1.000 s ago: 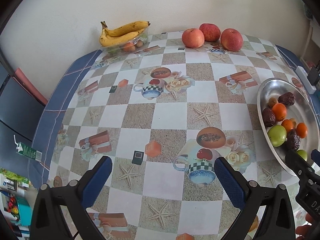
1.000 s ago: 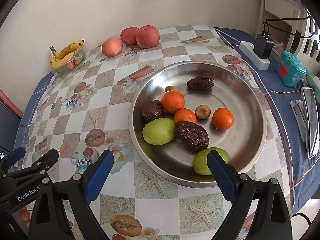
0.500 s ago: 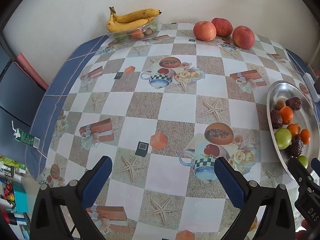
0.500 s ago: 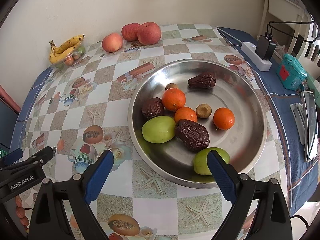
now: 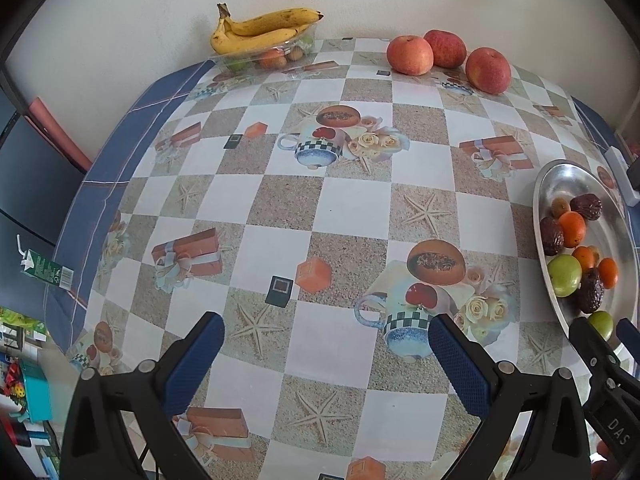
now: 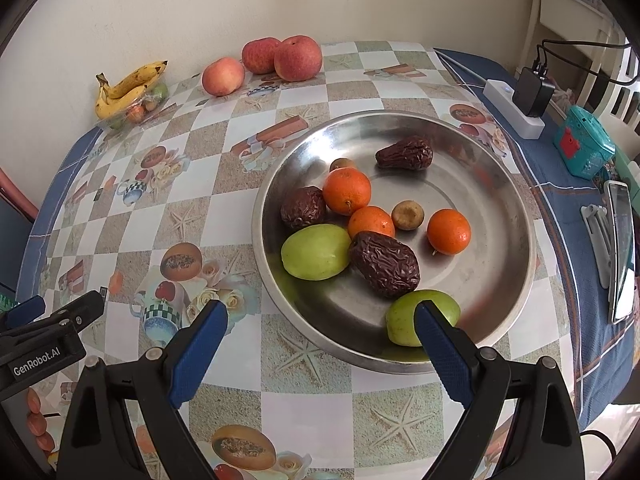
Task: Organize fruits
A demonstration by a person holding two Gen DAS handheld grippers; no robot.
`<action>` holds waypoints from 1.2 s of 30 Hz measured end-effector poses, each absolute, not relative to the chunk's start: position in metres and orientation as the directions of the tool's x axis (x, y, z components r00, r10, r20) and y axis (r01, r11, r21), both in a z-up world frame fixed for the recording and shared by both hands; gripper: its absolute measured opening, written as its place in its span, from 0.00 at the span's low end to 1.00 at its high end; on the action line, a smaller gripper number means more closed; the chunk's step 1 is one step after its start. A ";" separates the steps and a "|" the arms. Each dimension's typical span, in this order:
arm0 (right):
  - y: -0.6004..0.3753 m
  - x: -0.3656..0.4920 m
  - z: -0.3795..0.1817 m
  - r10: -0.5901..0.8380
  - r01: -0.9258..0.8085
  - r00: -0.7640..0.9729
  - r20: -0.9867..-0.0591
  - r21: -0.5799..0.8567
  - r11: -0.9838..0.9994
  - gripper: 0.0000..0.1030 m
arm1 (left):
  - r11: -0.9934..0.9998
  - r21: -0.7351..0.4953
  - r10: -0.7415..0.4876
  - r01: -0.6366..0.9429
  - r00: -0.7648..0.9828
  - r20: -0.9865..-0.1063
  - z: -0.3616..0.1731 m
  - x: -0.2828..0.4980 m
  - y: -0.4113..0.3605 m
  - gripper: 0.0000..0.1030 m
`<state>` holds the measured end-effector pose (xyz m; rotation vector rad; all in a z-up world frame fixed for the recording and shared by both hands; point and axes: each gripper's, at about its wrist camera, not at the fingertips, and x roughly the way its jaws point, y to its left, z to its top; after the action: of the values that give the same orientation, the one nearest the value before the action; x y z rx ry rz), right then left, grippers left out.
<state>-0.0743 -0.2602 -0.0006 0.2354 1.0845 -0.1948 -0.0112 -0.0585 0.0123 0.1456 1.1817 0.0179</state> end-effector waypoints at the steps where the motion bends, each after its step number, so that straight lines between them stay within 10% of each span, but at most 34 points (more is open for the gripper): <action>1: -0.260 -0.074 -0.001 -0.042 0.270 0.454 -0.890 0.092 0.958 0.92 | 0.991 0.122 0.089 0.062 0.379 -0.921 0.012 -0.011 -0.058 1.00; 36: -0.261 -0.073 -0.006 -0.048 0.275 0.427 -0.903 0.079 0.958 0.92 | 0.993 0.119 0.099 0.029 0.373 -0.923 0.011 -0.010 -0.053 1.00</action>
<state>-0.0731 -0.2614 -0.0060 0.2281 1.1137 -0.2037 -0.0102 -0.0525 0.0113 0.1218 1.1888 0.0452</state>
